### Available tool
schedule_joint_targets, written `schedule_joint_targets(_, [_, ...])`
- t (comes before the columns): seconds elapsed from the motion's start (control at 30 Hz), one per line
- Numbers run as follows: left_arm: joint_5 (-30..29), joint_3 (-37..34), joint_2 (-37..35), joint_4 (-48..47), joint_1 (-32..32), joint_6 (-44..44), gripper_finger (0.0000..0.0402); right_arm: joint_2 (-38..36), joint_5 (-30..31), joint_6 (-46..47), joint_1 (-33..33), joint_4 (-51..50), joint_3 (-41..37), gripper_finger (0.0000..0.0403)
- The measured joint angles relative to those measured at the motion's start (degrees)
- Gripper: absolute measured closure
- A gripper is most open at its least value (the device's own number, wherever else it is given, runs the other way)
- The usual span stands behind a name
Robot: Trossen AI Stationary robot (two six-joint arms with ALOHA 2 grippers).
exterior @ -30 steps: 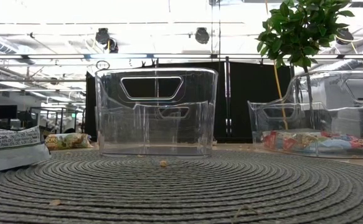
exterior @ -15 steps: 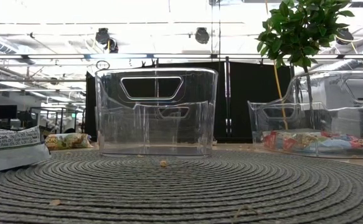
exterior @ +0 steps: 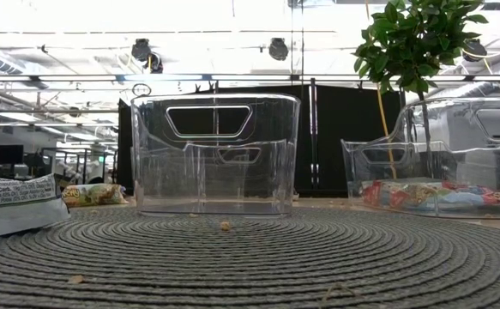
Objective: Pick and place Granola Bars by type
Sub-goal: Put the yellow granola bar into the bottom left transparent bin
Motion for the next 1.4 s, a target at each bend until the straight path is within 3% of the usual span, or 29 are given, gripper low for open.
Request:
schedule_joint_targets(0.37, [-0.4,0.0,0.0,-1.1,0.0,-1.1,0.0386,0.0,0.0,-4.4,0.0,-0.2,0.0,0.0343])
schedule_joint_targets(0.67, [-0.5,0.0,-0.7,-1.1,0.0,-1.1,0.0388,-4.5,-1.5,-13.9,0.0,-3.0,-0.1,0.0221])
schedule_joint_targets(0.87, [-1.0,0.0,-1.2,-1.3,0.7,-1.1,0.0389,-11.4,-1.5,-15.2,0.0,-11.3,-0.1,0.0163])
schedule_joint_targets(1.1, [-1.3,0.0,-1.1,-5.6,0.7,-0.9,0.0389,-21.1,-1.5,-13.2,0.4,-18.8,-0.1,0.0140])
schedule_joint_targets(1.4, [-1.4,0.0,-1.0,-16.4,0.8,-2.2,0.0390,-27.9,-1.4,-15.2,1.1,-21.8,-0.1,0.0150])
